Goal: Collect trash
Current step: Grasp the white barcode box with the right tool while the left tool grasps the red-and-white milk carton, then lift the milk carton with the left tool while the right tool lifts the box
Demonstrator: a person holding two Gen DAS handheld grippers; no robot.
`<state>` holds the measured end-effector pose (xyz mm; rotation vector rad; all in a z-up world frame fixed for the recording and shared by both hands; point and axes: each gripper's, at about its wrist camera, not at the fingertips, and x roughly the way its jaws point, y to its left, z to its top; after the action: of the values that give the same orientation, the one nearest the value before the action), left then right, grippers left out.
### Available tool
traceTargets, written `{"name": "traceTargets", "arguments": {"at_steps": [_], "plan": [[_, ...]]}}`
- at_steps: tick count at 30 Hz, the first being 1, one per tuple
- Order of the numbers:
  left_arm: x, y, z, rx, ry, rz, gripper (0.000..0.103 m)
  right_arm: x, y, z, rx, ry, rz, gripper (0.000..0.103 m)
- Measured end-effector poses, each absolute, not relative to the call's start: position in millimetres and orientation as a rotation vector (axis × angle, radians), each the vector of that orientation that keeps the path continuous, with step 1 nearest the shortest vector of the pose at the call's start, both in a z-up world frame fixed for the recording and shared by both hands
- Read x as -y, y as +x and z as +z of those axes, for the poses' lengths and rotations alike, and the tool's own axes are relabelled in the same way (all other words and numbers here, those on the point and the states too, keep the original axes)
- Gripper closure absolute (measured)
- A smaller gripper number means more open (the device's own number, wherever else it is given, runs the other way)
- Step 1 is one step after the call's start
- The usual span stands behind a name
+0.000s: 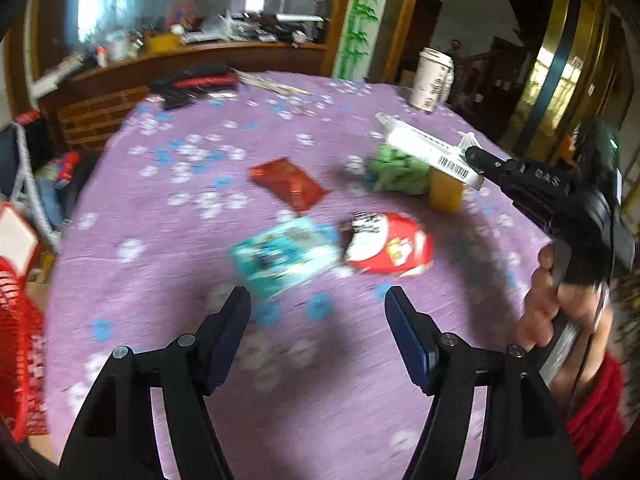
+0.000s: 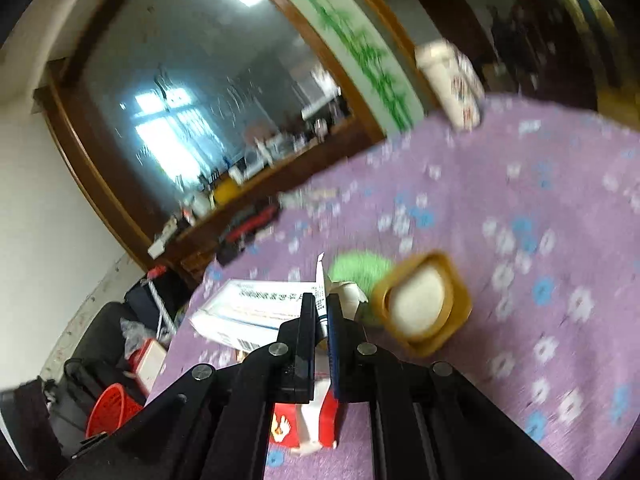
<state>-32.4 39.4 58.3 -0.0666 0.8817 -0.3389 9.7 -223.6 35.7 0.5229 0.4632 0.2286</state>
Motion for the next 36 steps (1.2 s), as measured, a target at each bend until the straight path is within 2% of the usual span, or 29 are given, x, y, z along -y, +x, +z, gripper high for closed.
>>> {"name": "traceTargets", "arguments": {"at_steps": [14, 15, 16, 17, 19, 29, 36], "plan": [[23, 51, 19, -1.085, -0.201, -0.496, 0.038, 263, 3, 39, -0.397, 0.630, 0.152, 0.097], [25, 52, 16, -1.092, -0.208, -0.497, 0.047, 262, 3, 39, -0.398, 0.626, 0.154, 0.097], [28, 53, 13, -1.099, -0.214, -0.506, 0.068, 261, 3, 40, -0.400, 0.621, 0.156, 0.097], [30, 53, 11, -1.103, -0.220, -0.517, 0.080, 261, 3, 40, -0.401, 0.617, 0.158, 0.097], [34, 50, 11, -1.094, -0.240, -0.557, 0.089, 260, 3, 40, -0.400, 0.612, 0.160, 0.097], [39, 8, 38, -0.881, -0.114, -0.525, 0.094, 254, 5, 40, -0.409, 0.575, 0.166, 0.097], [-4, -30, 63, -0.666, -0.032, -0.332, 0.094, 238, 5, 41, -0.418, 0.507, 0.198, 0.097]]}}
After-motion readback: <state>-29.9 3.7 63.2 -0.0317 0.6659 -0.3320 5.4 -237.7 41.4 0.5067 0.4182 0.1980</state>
